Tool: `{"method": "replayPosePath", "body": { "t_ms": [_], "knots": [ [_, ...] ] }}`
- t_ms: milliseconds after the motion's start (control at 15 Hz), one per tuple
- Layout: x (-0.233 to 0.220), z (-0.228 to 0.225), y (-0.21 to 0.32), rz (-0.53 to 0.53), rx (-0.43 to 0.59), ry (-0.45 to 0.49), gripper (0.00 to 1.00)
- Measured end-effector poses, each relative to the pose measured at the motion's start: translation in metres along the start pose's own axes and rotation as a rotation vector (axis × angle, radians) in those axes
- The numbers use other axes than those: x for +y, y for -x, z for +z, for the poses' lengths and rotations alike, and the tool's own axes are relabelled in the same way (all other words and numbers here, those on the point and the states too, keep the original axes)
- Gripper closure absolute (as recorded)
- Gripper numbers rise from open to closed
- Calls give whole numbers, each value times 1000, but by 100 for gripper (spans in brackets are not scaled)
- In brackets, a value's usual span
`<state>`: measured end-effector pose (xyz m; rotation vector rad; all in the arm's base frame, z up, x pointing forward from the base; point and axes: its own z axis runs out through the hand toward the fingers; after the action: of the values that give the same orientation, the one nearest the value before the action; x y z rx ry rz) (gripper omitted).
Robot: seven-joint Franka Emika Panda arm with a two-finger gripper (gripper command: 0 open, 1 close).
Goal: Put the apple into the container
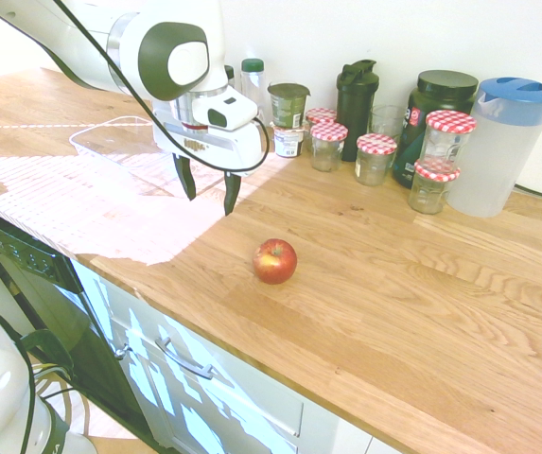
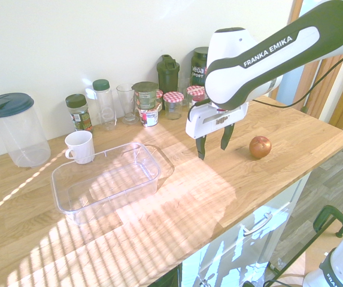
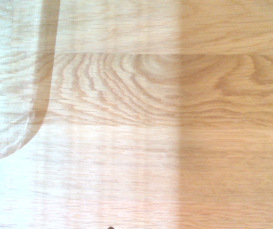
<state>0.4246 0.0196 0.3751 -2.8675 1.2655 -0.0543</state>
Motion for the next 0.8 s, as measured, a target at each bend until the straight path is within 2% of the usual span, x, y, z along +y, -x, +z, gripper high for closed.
{"method": "replayPosePath", "body": {
  "t_ms": [200,400,533,800],
  "knots": [
    [1,-6,-7,3,4,2,0],
    [8,-48,-37,20,1,54,0],
    [29,-71,-56,-11,-8,105,0],
    [95,-80,-86,-59,-20,99,0]
  ]
}}
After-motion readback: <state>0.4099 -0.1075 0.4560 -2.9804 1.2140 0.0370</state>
